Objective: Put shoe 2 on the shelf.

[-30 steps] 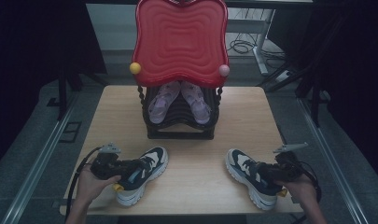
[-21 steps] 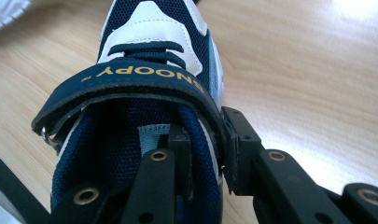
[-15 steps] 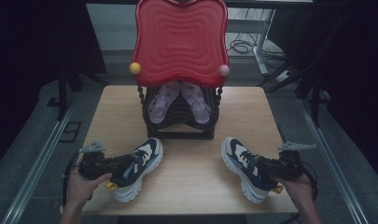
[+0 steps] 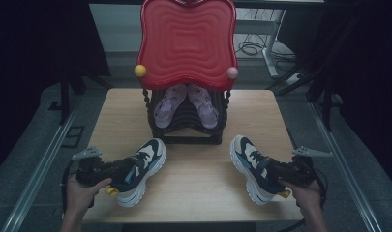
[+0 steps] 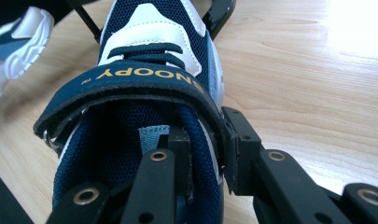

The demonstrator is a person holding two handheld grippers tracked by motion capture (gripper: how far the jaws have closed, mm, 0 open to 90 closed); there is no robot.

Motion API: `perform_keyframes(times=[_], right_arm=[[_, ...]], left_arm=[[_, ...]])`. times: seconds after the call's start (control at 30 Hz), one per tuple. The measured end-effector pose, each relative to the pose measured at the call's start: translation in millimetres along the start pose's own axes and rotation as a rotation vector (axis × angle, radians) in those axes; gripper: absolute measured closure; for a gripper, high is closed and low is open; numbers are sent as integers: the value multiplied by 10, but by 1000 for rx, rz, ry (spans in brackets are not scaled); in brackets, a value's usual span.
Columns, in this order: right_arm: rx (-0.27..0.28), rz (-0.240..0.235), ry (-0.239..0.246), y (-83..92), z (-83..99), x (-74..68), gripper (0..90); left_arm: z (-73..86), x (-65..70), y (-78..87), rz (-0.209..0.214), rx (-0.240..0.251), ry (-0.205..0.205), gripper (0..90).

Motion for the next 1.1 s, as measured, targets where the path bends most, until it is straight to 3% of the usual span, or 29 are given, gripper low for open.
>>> perform_keyframes(times=[0.23,0.5,0.9,1.1], right_arm=[[49,-13,-24,24,19,13,754],[115,-22,-61,15,13,20,754],[215,-31,-67,35,-167,71,755],[246,-40,-74,-7,-267,142,755]], left_arm=[[23,-72,90,5,27,32,721],[9,-144,197,-7,101,74,721],[-61,-251,307,-17,192,131,721],[-127,-316,329,-2,223,158,723]])
Point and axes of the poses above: each handheld gripper's, and its own axes: y roughly backward along the jaws, z roughly out of its underside, x roughly to its right, the point moved 2 cm from there along -y, roughly forward along the jaws, and after that the axes turned 10 degrees about -z, right-handed, at the moved point
